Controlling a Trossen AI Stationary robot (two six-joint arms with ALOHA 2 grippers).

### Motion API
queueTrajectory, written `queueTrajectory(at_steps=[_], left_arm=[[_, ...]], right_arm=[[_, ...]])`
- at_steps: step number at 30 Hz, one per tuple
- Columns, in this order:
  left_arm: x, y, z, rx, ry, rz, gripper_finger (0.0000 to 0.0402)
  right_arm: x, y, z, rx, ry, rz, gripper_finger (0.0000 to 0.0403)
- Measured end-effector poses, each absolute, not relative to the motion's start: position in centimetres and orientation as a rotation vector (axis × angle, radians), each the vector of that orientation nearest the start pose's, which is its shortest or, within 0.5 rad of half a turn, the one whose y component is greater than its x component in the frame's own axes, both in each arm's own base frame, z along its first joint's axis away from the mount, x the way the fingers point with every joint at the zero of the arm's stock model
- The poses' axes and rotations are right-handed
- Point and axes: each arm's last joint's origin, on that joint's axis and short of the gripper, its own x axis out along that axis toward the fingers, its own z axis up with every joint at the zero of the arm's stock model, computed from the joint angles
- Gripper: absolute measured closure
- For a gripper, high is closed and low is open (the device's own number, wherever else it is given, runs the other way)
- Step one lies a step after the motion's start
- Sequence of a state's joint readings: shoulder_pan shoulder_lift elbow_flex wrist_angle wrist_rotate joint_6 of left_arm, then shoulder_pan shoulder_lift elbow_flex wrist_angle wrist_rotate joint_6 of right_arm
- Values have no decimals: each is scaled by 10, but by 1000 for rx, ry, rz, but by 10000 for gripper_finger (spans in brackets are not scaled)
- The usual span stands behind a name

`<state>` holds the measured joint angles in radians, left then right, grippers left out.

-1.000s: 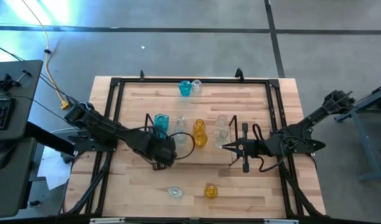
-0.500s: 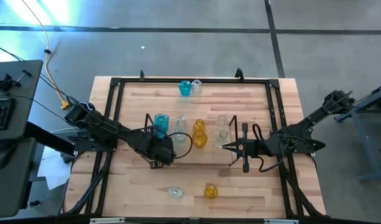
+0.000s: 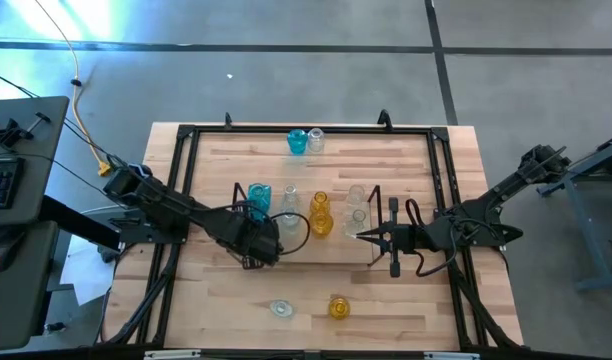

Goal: Sort vases onto shelf
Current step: Put the bottom right blue vase on the shelf, then put the blue vase on the shelf

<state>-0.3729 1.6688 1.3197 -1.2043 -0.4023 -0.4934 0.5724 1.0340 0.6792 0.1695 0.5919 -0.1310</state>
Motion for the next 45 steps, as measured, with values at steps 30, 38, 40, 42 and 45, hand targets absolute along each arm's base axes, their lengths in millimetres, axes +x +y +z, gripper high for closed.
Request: queueTrajectory(at_steps=[30, 38, 40, 42, 45], left_arm=[[280, 15, 351, 74, 796, 99, 401], [285, 121, 326, 6, 857, 331, 401], [287, 143, 316, 8, 874, 368, 401], [291, 161, 306, 28, 881, 388, 400], [298, 183, 292, 58, 891, 402, 387]], right_arm=[[206, 94, 286, -278, 150, -80, 403], [216, 69, 288, -380, 174, -193, 403], [219, 62, 291, -388, 173, -225, 403], [221, 55, 293, -395, 174, -256, 403], [222, 48, 294, -401, 183, -288, 403]])
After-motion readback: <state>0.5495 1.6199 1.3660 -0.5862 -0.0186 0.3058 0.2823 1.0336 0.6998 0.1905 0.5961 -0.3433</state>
